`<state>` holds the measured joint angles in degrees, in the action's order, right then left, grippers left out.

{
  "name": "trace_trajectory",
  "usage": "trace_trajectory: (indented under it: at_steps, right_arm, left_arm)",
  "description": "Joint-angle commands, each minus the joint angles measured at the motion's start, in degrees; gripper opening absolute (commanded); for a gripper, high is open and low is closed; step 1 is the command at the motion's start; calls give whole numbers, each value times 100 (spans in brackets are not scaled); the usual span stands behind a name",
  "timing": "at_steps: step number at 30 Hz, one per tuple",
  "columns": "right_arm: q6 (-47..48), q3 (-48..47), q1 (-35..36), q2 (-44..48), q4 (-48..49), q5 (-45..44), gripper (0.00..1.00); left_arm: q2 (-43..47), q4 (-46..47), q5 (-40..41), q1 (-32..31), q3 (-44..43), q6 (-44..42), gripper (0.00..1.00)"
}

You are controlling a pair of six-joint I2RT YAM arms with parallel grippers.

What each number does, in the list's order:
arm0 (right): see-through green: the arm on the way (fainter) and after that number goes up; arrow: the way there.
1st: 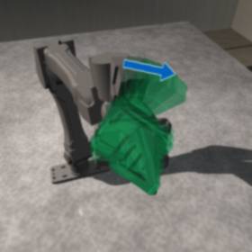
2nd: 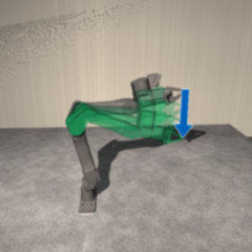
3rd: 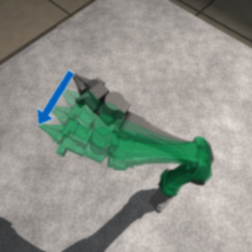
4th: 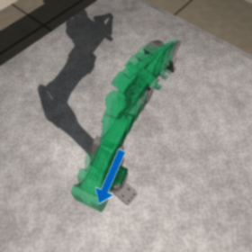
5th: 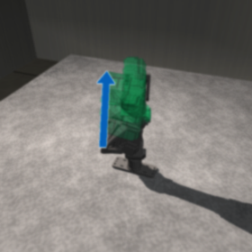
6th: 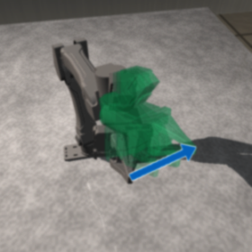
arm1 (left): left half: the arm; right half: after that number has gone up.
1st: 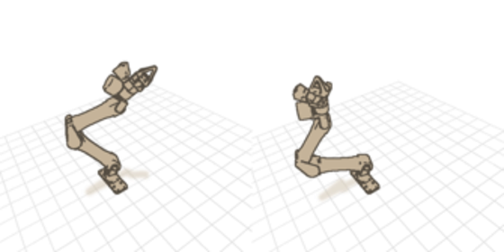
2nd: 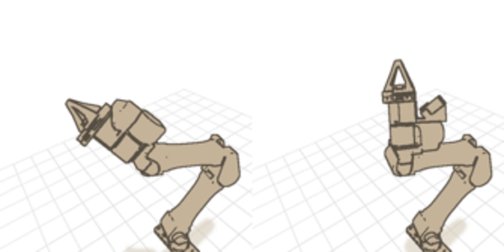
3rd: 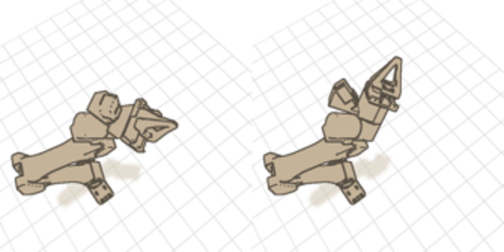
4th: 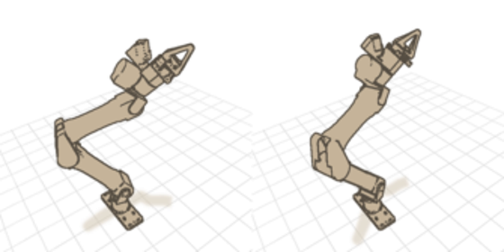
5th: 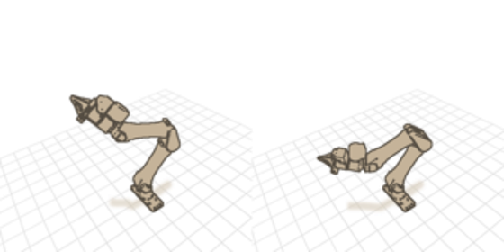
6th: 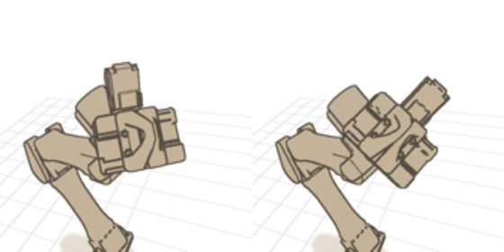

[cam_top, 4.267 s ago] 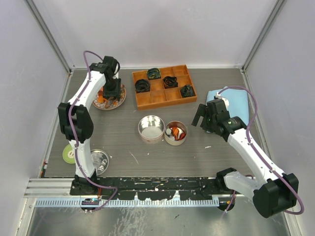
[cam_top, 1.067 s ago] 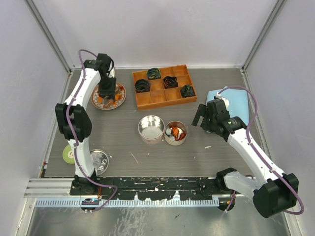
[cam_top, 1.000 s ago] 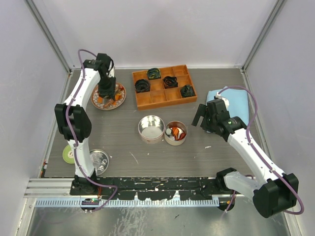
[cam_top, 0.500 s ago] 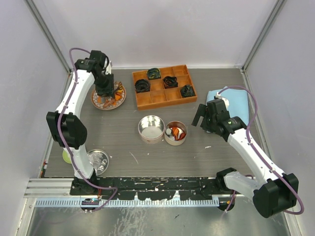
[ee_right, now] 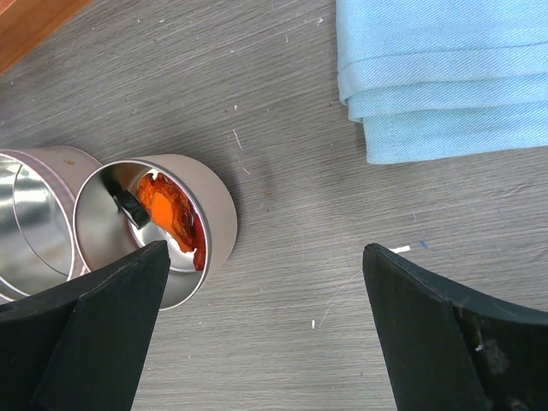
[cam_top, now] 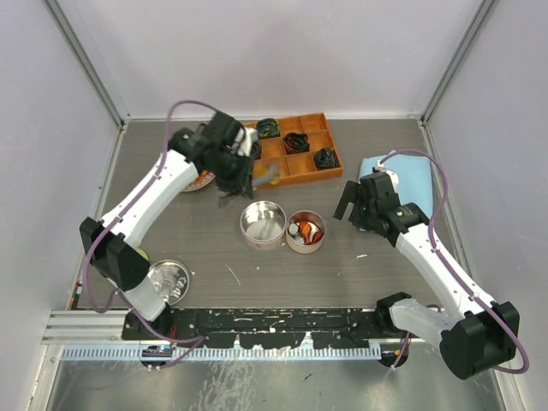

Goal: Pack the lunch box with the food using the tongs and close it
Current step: Place the fake food in the packing box.

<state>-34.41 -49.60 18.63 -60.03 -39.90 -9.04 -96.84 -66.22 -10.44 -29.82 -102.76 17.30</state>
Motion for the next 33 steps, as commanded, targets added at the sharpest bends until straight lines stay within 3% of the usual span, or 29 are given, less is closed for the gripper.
trace_trajectory:
  at_steps: [1, 10, 24, 33]
  right_arm:
    - [-48, -147, -26, 121, 193, -83, 100]
    - [-74, -107, -25, 232, 161, -87, 100]
    - [-79, -65, -24, 257, 149, -103, 100]
    - [-73, -53, -26, 233, 157, -94, 100]
  left_arm:
    - [383, 469, -159, -985, 411, 431, 24]
    - [105, 539, 100, -2255, 629, 661, 24]
    - [-161, 87, 73, -2437, 610, 329, 29]
    - [-246, -193, 155, -2467, 417, 133, 40]
